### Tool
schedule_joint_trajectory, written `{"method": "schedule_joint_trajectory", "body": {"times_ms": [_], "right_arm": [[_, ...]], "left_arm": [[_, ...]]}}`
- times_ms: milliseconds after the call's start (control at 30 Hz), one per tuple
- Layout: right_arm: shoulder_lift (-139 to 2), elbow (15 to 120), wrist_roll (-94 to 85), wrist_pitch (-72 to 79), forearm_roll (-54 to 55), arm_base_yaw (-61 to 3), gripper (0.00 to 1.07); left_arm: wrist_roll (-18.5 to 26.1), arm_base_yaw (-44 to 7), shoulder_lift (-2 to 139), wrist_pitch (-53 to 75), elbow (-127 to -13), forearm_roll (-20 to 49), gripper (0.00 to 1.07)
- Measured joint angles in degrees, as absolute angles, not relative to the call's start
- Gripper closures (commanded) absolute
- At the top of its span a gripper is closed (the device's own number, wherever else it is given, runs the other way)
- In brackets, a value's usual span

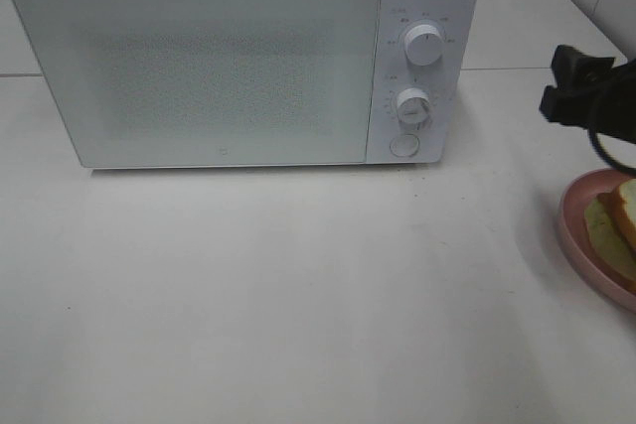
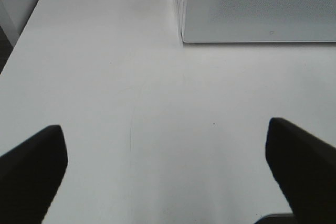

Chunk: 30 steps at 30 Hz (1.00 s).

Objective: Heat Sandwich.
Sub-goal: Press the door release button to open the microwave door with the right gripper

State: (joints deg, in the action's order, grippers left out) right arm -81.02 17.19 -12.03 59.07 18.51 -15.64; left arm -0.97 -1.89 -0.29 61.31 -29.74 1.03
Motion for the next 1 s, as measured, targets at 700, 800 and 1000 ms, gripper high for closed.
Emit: {"method": "schedule_joint_trajectory", "body": {"times_ms": [700,800,1000], "right_arm": [[-98.49,17.02,-15.07,68.70,41.37,-44.00,0.31],[-99.35,17.19,-15.07,68.70,42.57,-45.72,0.31],[-99.58,17.30,-15.07,68.81,43.37,-46.70,0.31]], "left_arm": [[-0.97,-1.89,-0.29,61.31,-29.74,1.03,0.09],[-0.97,-1.89,-0.29,61.31,-29.74,1.03,0.09],[-0.97,-1.89,-0.29,61.31,-29.74,1.03,0.09]]}}
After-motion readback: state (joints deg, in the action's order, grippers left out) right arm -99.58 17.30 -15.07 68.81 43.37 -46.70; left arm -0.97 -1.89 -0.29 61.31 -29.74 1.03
